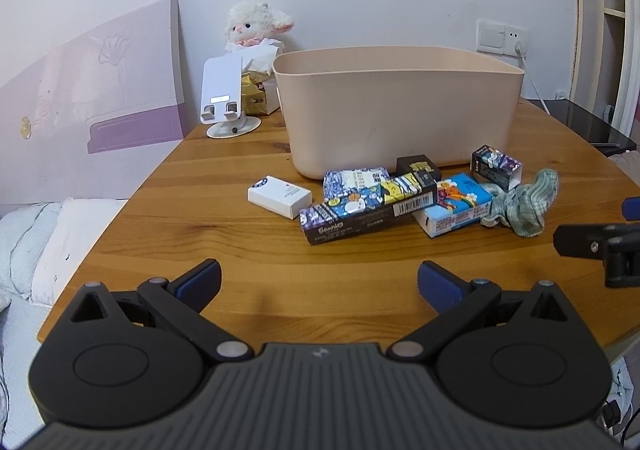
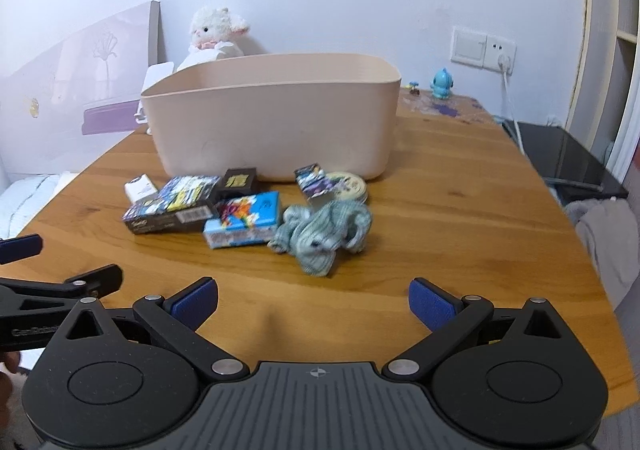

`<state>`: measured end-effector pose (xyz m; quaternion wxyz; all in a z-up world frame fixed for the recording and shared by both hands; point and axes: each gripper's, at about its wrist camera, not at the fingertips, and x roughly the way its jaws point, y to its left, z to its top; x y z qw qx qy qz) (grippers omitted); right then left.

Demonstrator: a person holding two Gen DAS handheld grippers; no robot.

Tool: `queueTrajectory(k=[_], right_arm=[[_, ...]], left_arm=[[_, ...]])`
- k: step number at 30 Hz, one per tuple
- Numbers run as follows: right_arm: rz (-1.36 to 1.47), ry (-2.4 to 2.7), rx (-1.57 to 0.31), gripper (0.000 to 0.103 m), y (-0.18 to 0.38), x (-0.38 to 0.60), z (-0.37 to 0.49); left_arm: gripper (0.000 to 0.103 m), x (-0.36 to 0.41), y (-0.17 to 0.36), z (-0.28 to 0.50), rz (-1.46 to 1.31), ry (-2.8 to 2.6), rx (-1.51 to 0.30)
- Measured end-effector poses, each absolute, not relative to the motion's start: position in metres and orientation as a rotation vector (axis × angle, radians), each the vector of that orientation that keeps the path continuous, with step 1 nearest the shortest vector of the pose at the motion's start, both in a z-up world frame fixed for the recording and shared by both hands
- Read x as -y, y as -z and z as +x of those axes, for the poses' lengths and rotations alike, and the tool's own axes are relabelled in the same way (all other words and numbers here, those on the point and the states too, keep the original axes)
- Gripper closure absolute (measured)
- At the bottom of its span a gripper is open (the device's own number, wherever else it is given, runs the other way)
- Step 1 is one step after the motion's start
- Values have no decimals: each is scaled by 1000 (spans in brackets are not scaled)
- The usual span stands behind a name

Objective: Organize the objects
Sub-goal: 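Grasp the tall blue-yellow box with the left tool while the right tool grasps the green cloth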

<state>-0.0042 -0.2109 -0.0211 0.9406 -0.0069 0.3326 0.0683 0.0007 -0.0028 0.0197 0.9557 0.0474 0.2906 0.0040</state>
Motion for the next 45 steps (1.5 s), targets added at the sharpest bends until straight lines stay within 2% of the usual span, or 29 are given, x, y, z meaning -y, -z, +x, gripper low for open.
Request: queueTrajectory(k=[10,22,28,33,34,37,39,42,44,45], right_arm=[[-1,-166,-663,0,14,227,27],[-28,-239,-721,0,35,230,62],[-28,-260,-758,7,51,220,78],[-22,-263,-781,17,59,219,88],[-14,-270,-784,18,61,220,90],[-2,-288,-786,28,62,220,91],[9,-299,-784,37,61,221,91],[21,-312,-787,49,60,221,91],[27,-318,-788,59,59,222,90],[27,-318,-789,61,59,223,89]], left_arm=[[0,-5,-39,45,110,37,-634],[0,3,-14,95,246,162,-673],[0,13,-7,110,369,205,-657],[0,17,3,119,406,269,-676],[3,17,4,120,402,282,-674],[26,14,5,127,354,332,-692],[29,11,6,132,314,349,-710],[40,7,5,135,298,359,-718],[53,7,3,133,294,358,-724],[67,5,3,133,284,361,-734]])
